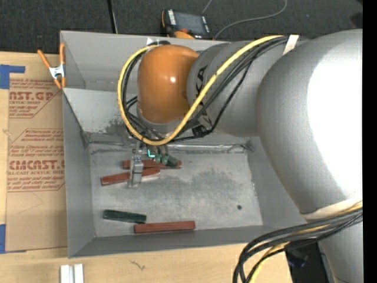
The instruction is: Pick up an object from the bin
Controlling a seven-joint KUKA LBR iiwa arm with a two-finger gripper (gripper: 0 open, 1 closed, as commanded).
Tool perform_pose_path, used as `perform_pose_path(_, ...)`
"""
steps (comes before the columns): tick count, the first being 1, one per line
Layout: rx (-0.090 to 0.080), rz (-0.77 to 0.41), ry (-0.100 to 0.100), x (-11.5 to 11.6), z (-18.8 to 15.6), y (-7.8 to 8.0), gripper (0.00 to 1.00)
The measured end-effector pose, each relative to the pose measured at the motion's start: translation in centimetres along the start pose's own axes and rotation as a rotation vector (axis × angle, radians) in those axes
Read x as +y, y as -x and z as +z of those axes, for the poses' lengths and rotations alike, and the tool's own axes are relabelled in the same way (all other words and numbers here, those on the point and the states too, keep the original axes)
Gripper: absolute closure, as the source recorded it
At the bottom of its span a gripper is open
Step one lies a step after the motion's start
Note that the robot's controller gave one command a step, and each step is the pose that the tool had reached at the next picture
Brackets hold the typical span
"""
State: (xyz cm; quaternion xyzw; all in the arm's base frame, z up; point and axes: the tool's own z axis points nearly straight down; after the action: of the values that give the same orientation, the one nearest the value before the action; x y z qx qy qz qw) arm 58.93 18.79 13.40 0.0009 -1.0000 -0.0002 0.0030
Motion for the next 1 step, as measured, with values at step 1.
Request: perform_pose_path(1,-0.001,-0.144,-0.001,-0.04,6.75,-1.38,0.00)
